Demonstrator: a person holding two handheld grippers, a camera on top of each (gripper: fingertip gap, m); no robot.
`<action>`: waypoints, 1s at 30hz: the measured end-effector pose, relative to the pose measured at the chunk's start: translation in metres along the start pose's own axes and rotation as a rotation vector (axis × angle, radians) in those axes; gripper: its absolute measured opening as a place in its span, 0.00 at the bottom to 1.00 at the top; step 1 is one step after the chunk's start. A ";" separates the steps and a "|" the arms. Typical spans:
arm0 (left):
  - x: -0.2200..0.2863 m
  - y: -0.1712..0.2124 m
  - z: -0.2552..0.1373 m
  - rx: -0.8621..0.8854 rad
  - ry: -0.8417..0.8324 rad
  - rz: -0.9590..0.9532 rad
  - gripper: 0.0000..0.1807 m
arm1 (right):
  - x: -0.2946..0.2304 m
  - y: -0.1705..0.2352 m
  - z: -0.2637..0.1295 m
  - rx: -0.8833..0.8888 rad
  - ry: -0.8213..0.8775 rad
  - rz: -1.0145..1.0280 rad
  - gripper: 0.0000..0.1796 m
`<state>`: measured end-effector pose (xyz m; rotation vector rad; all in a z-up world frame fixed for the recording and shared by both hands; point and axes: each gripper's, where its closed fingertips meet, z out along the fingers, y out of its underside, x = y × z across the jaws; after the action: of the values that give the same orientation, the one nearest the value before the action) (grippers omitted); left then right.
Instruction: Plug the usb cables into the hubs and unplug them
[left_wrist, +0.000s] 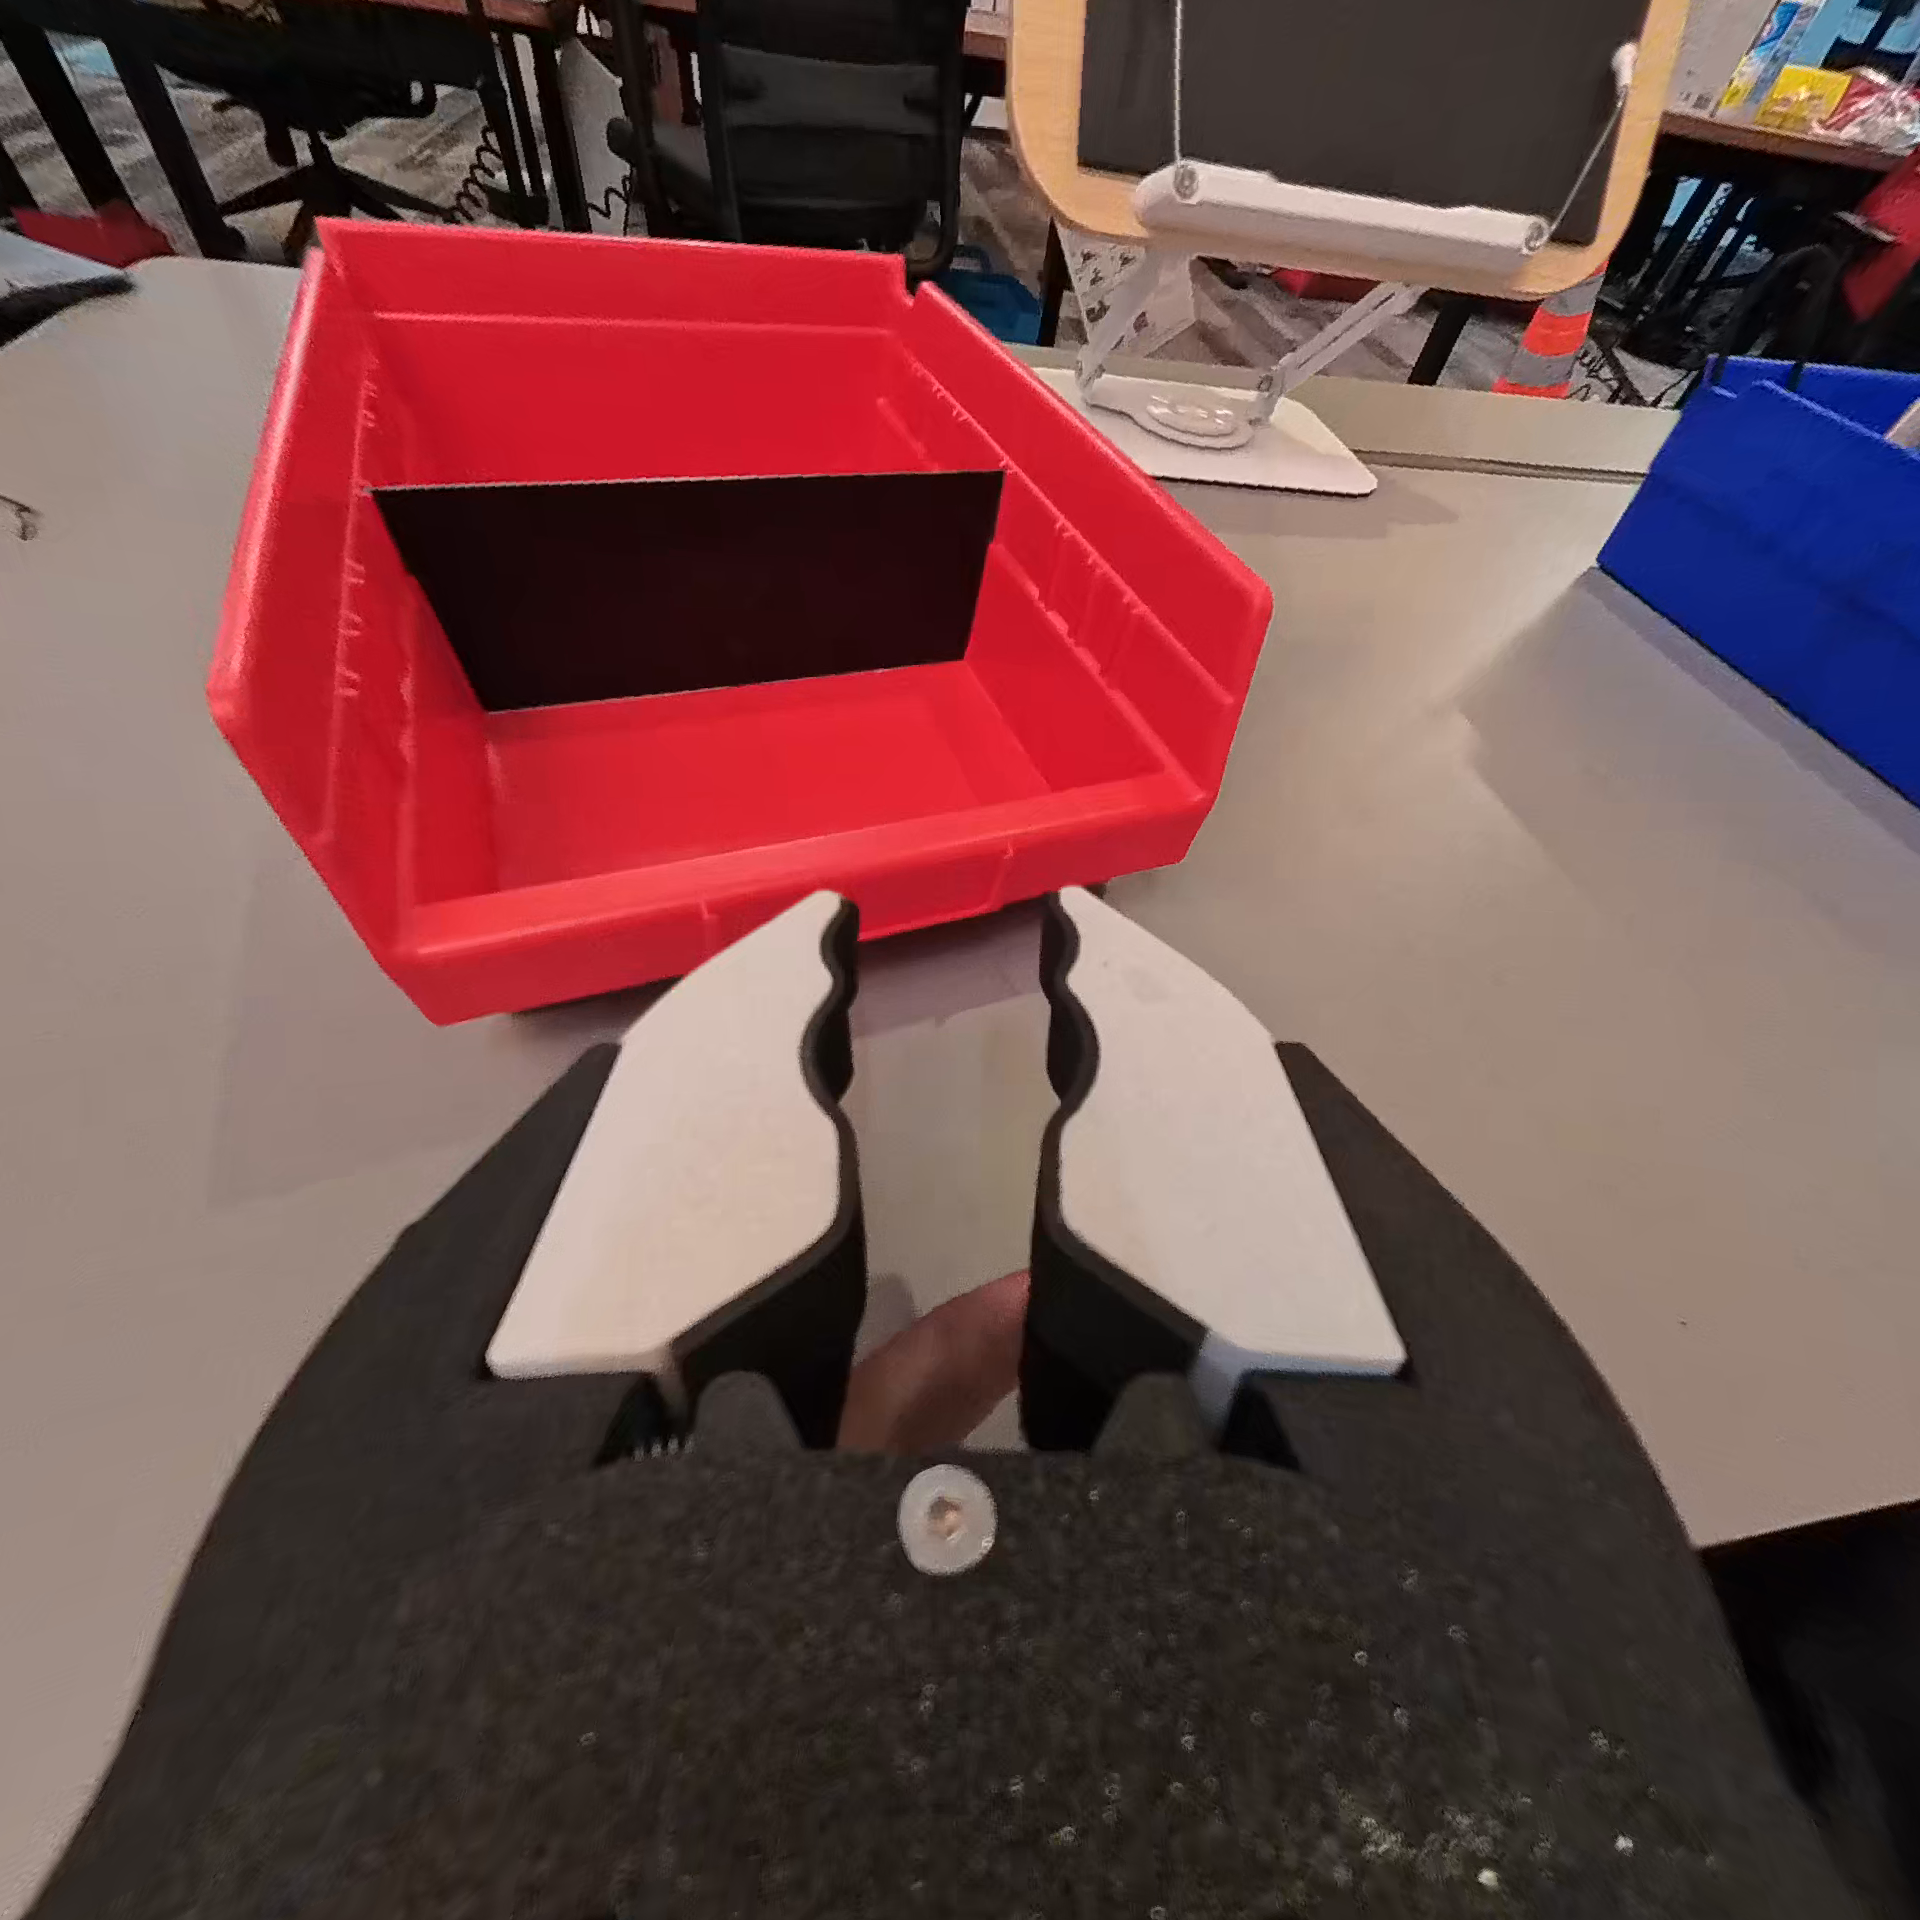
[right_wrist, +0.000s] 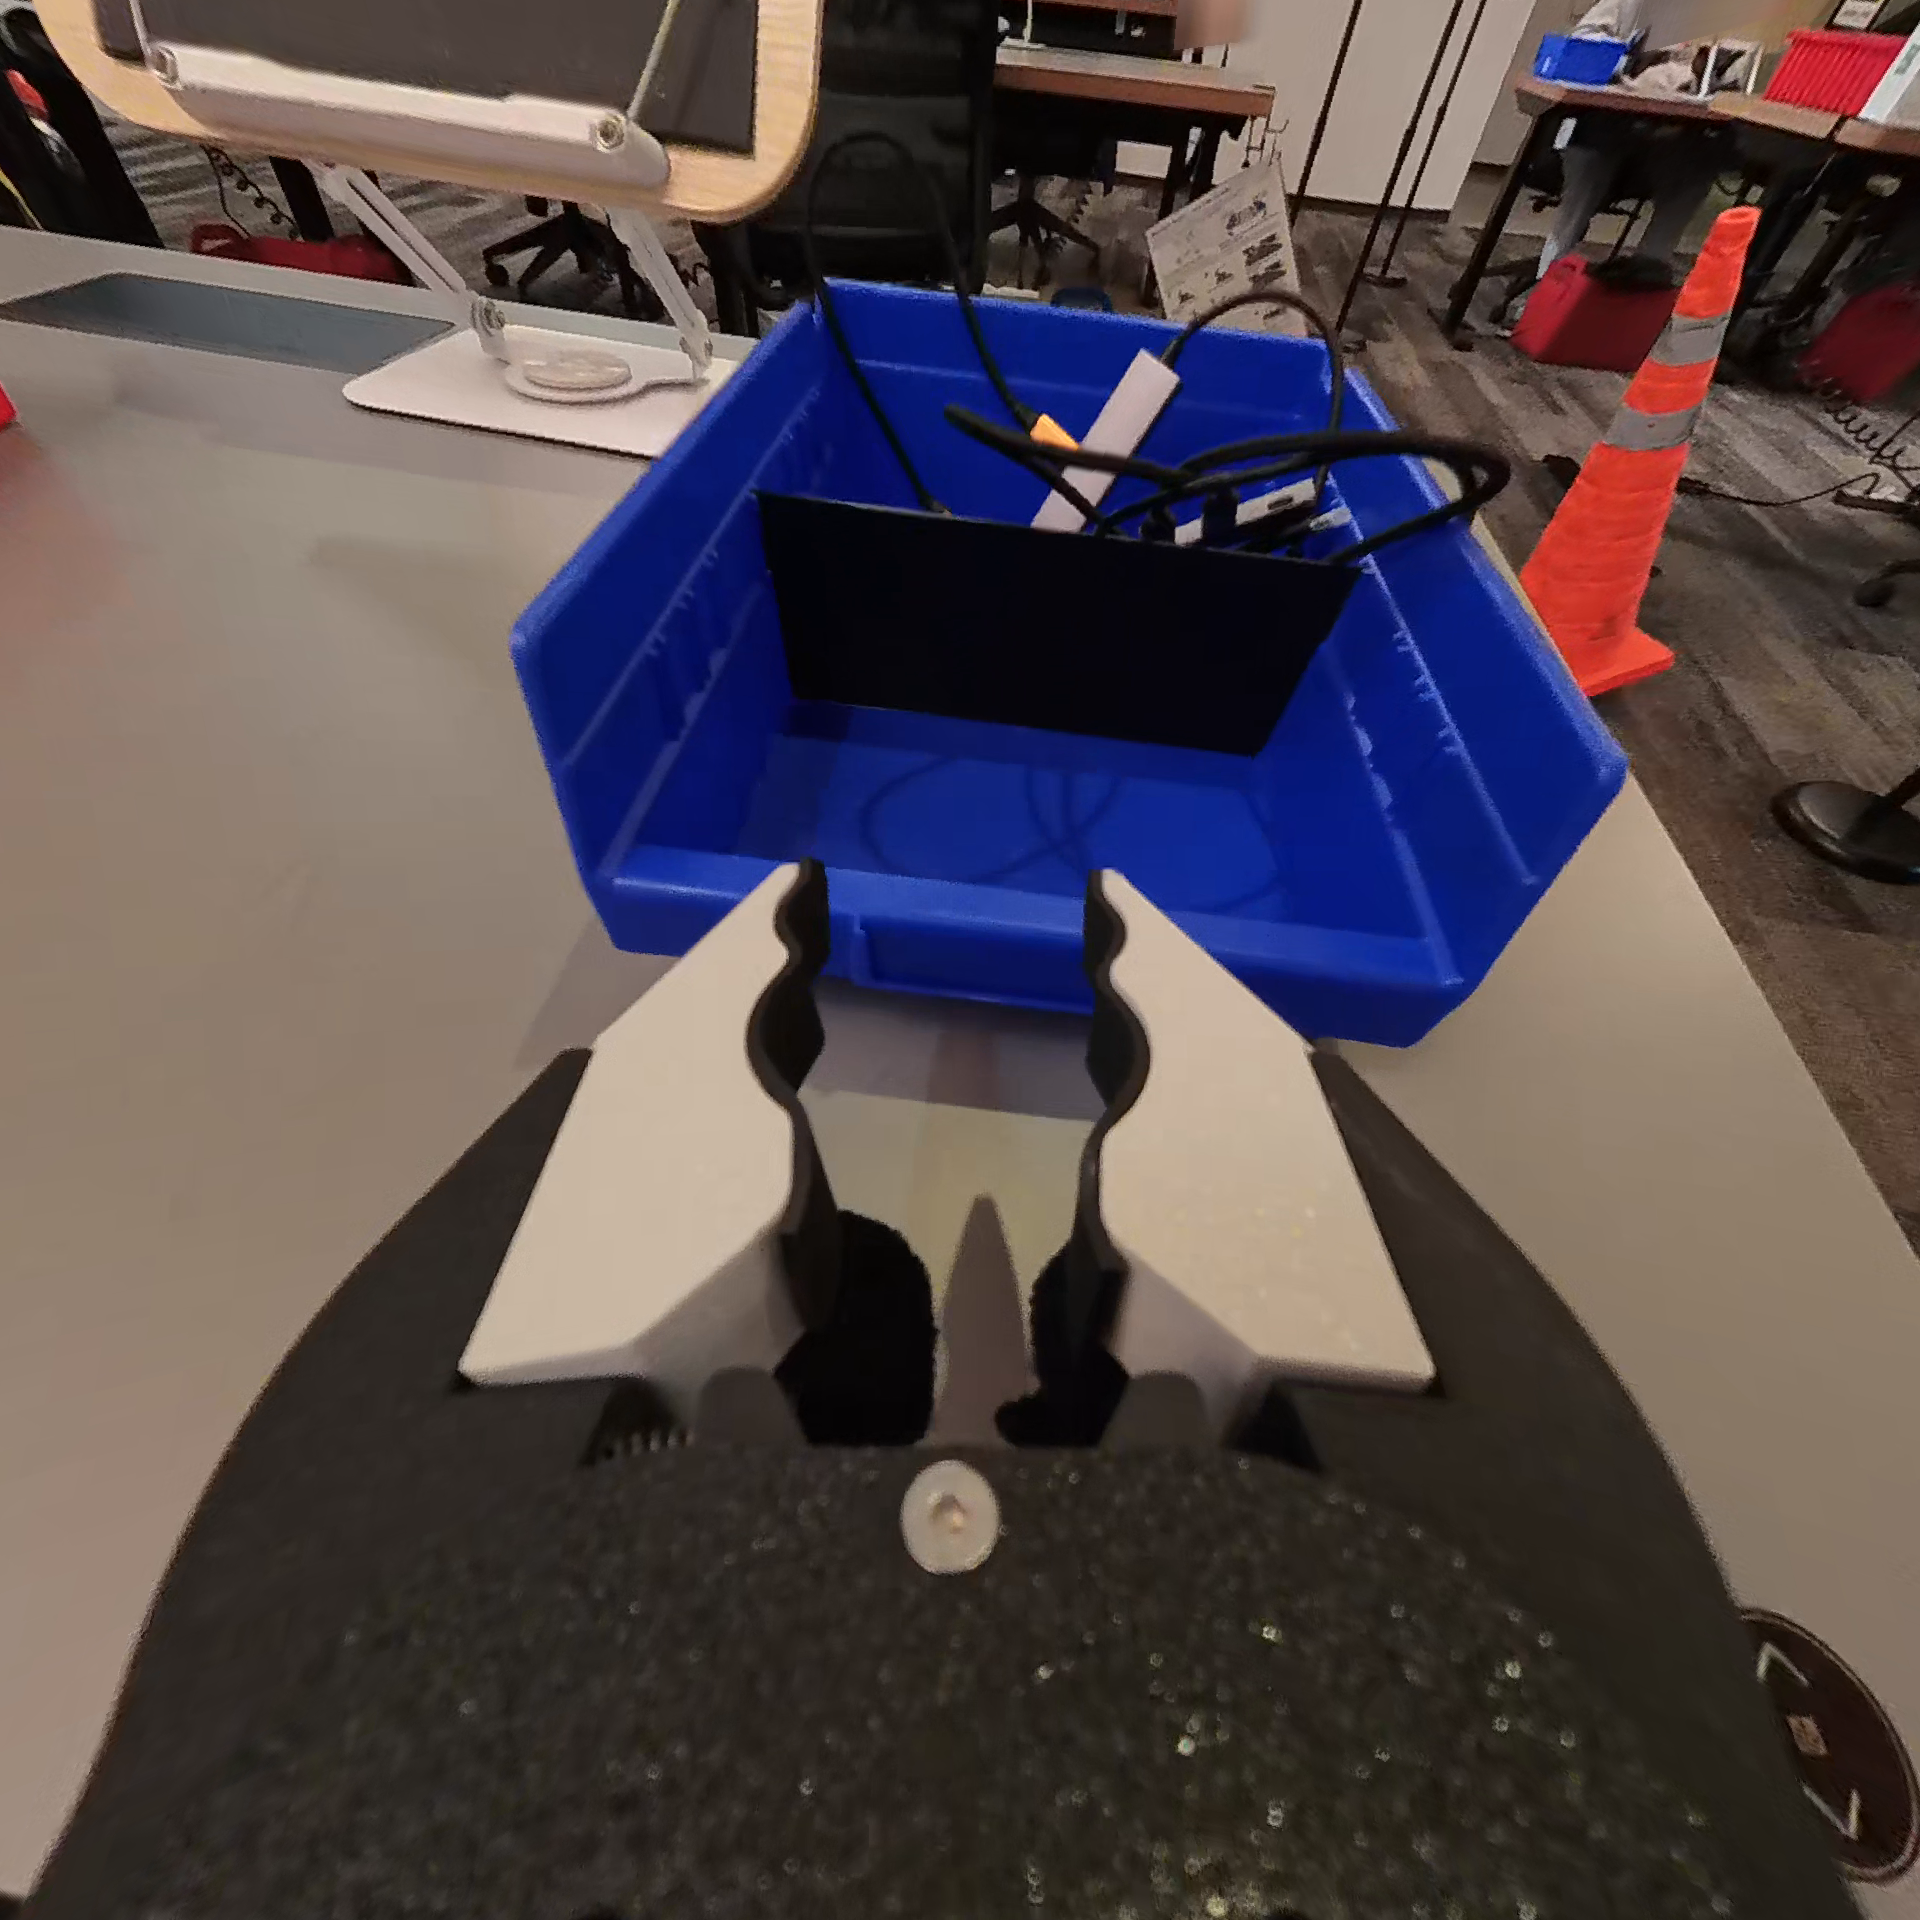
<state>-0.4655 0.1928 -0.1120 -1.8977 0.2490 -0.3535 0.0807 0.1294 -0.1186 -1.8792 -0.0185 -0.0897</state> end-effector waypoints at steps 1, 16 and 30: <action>-0.001 0.001 0.000 -0.005 0.003 -0.010 0.18 | -0.004 -0.003 -0.001 0.015 -0.016 -0.010 0.26; 0.074 0.022 -0.001 -0.052 0.155 0.240 0.32 | -0.143 -0.033 0.040 0.067 -0.342 -0.022 0.41; 0.356 0.003 0.077 0.026 0.580 0.190 0.37 | 0.030 -0.031 -0.023 0.123 0.304 -0.013 0.30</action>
<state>-0.1053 0.1382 -0.0958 -1.6914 0.7997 -0.7681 0.1073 0.1164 -0.0805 -1.7258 0.1689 -0.3746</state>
